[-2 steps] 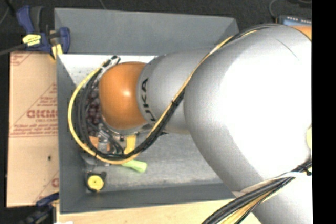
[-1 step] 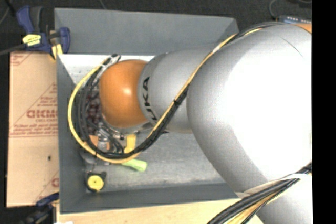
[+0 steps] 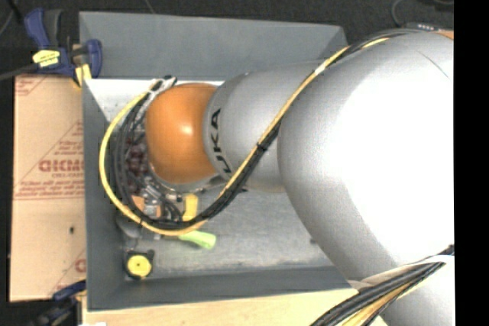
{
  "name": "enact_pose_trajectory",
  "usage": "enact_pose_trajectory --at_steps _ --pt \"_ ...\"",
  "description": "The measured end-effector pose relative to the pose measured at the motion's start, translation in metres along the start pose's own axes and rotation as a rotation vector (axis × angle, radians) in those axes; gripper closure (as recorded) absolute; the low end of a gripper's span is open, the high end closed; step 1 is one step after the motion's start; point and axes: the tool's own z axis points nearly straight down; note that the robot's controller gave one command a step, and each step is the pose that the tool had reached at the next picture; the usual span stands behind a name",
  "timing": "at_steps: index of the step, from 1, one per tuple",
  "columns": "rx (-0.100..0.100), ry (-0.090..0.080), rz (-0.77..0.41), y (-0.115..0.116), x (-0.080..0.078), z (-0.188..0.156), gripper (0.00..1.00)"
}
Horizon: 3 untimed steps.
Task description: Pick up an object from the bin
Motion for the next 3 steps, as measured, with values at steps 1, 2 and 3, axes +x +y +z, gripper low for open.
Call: enact_pose_trajectory --at_steps 1,2,3 --pt "0.002 0.004 0.0 -0.001 0.001 -0.021 1.0" --pt "-0.002 -0.004 0.0 0.0 -0.001 -0.04 1.0" --pt "0.0 0.0 0.001 0.0 -0.001 -0.052 1.0"
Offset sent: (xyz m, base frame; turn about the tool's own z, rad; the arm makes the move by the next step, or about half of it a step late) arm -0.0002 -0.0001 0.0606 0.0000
